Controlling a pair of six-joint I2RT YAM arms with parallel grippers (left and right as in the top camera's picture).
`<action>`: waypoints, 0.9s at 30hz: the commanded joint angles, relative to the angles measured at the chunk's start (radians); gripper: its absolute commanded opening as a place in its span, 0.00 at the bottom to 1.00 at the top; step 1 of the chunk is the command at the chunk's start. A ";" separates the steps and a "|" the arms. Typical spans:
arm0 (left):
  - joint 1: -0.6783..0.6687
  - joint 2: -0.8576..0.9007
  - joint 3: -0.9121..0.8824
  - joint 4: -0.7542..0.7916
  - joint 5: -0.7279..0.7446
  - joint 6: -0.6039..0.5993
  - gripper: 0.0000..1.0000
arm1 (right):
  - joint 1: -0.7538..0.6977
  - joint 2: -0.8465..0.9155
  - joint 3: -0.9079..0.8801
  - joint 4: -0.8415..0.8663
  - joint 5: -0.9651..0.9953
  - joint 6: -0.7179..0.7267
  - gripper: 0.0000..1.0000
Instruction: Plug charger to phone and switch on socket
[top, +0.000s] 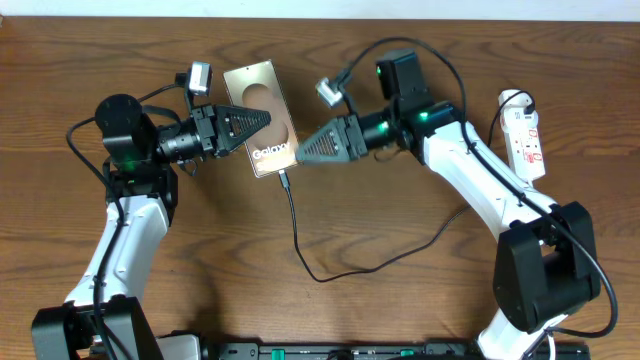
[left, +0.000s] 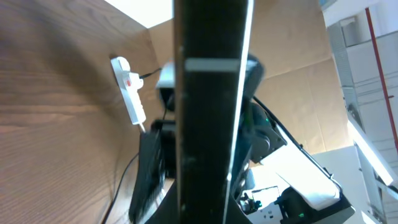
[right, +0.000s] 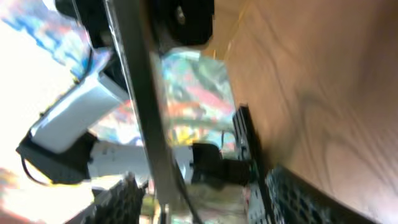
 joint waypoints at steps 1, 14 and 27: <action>0.002 -0.006 -0.001 0.011 -0.022 0.016 0.07 | 0.005 -0.012 0.006 -0.261 0.009 -0.379 0.63; 0.002 -0.006 -0.001 0.010 -0.022 -0.013 0.07 | 0.092 -0.111 0.006 -0.259 0.204 -0.511 0.53; 0.002 -0.006 -0.001 0.011 -0.022 -0.059 0.07 | 0.140 -0.111 0.006 -0.146 0.204 -0.457 0.18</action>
